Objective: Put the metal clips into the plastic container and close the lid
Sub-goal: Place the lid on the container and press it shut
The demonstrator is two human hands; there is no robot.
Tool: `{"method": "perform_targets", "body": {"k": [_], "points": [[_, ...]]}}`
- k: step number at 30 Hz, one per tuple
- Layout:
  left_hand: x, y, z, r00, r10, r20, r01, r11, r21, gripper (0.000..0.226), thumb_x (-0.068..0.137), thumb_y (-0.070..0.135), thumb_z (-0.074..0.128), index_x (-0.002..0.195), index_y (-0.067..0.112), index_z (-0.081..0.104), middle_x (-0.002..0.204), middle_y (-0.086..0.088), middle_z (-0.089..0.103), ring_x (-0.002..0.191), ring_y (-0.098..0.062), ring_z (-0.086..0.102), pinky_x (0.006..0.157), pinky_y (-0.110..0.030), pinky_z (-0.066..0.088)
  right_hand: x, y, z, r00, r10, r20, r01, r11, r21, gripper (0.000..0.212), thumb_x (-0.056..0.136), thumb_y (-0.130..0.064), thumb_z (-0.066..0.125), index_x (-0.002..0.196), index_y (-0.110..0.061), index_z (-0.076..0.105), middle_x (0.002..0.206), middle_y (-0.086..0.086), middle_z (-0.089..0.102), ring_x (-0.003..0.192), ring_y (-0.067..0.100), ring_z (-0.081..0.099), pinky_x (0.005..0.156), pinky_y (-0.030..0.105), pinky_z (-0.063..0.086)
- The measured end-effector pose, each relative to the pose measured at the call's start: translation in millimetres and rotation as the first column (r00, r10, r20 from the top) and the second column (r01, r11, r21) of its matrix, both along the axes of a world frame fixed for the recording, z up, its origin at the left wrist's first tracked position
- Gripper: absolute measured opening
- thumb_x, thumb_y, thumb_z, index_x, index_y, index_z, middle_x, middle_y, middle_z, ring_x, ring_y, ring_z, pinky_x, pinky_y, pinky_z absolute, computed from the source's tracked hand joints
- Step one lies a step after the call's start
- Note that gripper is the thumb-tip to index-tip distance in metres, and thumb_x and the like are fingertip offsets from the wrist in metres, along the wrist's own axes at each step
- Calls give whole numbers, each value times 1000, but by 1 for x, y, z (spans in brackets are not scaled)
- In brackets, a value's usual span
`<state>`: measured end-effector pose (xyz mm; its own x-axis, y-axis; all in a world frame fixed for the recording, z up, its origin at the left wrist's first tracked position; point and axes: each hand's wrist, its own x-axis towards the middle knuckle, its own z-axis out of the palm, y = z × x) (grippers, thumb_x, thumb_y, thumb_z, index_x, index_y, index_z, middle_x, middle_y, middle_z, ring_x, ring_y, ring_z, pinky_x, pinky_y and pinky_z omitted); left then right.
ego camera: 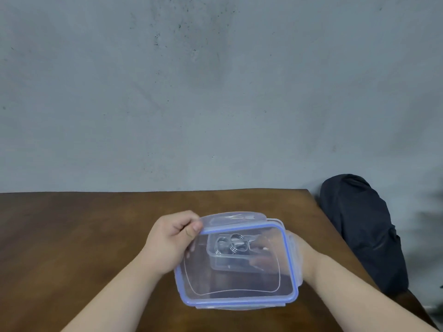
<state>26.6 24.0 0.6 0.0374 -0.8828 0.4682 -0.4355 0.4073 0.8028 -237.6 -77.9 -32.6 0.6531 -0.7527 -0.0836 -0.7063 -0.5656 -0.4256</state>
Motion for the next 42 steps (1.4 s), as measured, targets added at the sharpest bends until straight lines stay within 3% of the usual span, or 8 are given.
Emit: {"method": "perform_targets", "body": {"k": [3, 7, 10, 14, 21, 29, 35, 42], "points": [[-5, -20, 14, 1000, -21, 16, 19, 989, 146, 33, 89, 36, 57, 57, 26, 57, 45, 1, 55, 37, -14, 47, 41, -20, 37, -15, -5, 17, 825, -335, 455, 213, 930, 300, 44, 108, -30, 51, 71, -31, 75, 73, -11, 72, 65, -5, 65, 62, 10, 47], [-13, -59, 21, 988, -24, 151, -16, 966, 259, 37, 101, 21, 59, 65, 15, 58, 50, -3, 56, 34, -13, 48, 41, -19, 38, -17, -2, 33, 517, -465, 719, 124, 871, 475, 56, 111, -39, 35, 76, -20, 74, 62, 4, 67, 53, 18, 58, 59, 35, 49], [-21, -84, 21, 989, 6, 150, -54, 947, 318, 33, 100, 26, 61, 67, 20, 62, 57, -2, 62, 35, -13, 49, 40, -19, 38, -11, -9, 26, 643, -360, 676, 326, 927, 184, 34, 103, -31, 54, 72, -18, 62, 68, 13, 60, 62, 25, 51, 67, 42, 44], [-17, -100, 4, 994, 102, 31, -106, 929, 353, 15, 94, 25, 70, 81, 17, 70, 65, -1, 68, 44, -8, 55, 54, -25, 43, -13, -35, 11, 613, -492, 618, 454, 860, 234, 27, 102, -31, 59, 82, -19, 71, 88, 7, 75, 88, 29, 68, 82, 44, 53], [-12, -111, -45, 950, 292, 109, -307, 819, 485, 6, 91, 18, 73, 95, 15, 69, 86, 3, 71, 83, -16, 65, 68, -23, 45, 0, -67, -13, 676, -590, 443, 554, 802, 224, 31, 99, -37, 62, 82, -12, 69, 86, 6, 74, 80, 27, 67, 75, 42, 53], [-19, -126, -54, 911, 383, 153, -405, 762, 506, 6, 93, 20, 69, 96, 20, 74, 95, 2, 72, 94, -20, 68, 80, -27, 48, 4, -78, -26, 704, -635, 319, 638, 762, 110, 24, 100, -39, 58, 82, -26, 65, 103, -1, 65, 81, 15, 63, 65, 32, 49], [-18, -130, -52, 900, 385, 203, -432, 737, 520, 6, 94, 24, 68, 94, 23, 74, 92, 2, 72, 83, -17, 67, 56, -25, 51, 1, -77, -32, 638, -679, 364, 642, 730, 235, 27, 100, -32, 61, 84, -13, 71, 86, 6, 76, 82, 25, 69, 75, 43, 58], [-18, -120, -54, 898, 380, 220, -437, 723, 535, 11, 93, 22, 69, 82, 24, 72, 86, 4, 72, 79, -14, 67, 59, -25, 46, -4, -73, -35, 611, -677, 410, 589, 735, 337, 23, 98, -30, 66, 81, -20, 77, 86, 0, 78, 84, 20, 70, 82, 45, 61]]}}
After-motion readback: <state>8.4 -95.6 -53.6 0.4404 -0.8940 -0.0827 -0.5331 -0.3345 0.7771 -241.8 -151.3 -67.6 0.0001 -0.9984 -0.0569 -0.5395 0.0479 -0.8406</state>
